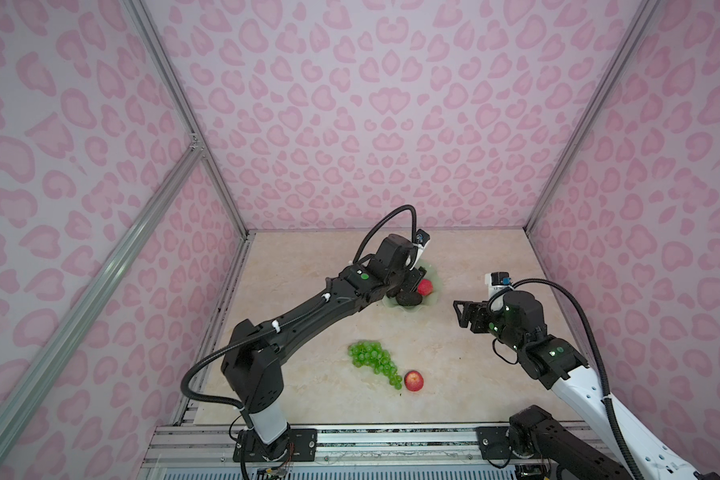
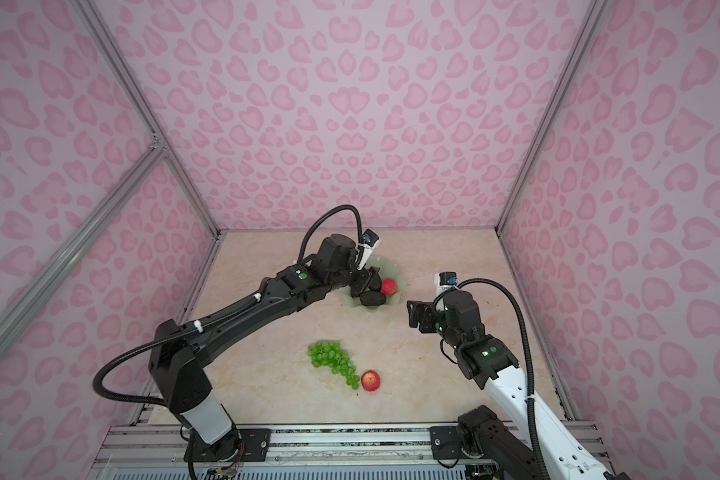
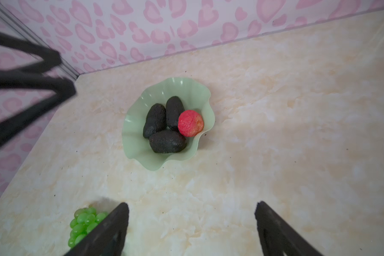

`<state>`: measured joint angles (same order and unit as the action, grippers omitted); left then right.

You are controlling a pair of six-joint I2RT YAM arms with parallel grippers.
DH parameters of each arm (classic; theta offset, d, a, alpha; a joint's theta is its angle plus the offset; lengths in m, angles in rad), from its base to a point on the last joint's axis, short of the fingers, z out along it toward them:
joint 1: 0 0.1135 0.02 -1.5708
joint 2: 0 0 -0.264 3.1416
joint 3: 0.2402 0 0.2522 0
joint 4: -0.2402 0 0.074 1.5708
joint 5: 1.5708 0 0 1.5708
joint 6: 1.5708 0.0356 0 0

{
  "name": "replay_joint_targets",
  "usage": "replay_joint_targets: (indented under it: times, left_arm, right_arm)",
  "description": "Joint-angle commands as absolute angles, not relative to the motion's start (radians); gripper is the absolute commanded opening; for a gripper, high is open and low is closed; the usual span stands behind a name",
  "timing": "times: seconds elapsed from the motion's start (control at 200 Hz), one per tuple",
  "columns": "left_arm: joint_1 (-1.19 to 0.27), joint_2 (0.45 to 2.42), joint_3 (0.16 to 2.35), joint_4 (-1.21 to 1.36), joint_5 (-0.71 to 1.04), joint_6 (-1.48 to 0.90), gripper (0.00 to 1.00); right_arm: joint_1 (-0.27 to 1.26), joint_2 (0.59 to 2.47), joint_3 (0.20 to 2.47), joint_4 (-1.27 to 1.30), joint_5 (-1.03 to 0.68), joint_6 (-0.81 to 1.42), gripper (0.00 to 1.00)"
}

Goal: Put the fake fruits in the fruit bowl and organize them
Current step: 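Withdraw the left arm while the right gripper grasps the second red apple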

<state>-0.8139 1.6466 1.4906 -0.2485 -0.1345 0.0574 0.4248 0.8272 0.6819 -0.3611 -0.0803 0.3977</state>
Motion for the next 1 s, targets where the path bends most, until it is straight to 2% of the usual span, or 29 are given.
replay_joint_targets:
  times: [0.0, 0.245, 0.445, 0.73, 0.885, 0.995]
  left_arm:
    - [-0.811, 1.531, 1.397, -0.128, -0.194, -0.011, 0.66]
    - [-0.805, 1.245, 1.083, -0.081, -0.402, -0.230, 0.73]
    - [-0.746, 1.014, 0.800, -0.101, -0.435, -0.410, 0.79]
    - [-0.681, 0.758, 0.540, -0.168, -0.456, -0.548, 0.84]
    - [-0.676, 0.686, 0.490, -0.197, -0.470, -0.586, 0.85]
    - [-0.676, 0.660, 0.479, -0.213, -0.481, -0.595, 0.85]
  right_arm:
    - [0.492, 0.838, 0.655, -0.417, -0.077, 0.418, 0.88]
    - [0.772, 0.944, 0.612, -0.461, -0.008, 0.547, 0.85]
    - [0.940, 1.012, 0.568, -0.433, -0.006, 0.648, 0.83]
    - [1.034, 1.144, 0.577, -0.353, -0.063, 0.674, 0.80]
    - [1.041, 1.256, 0.599, -0.329, -0.098, 0.664, 0.75]
    - [1.045, 1.306, 0.602, -0.295, -0.095, 0.668, 0.68]
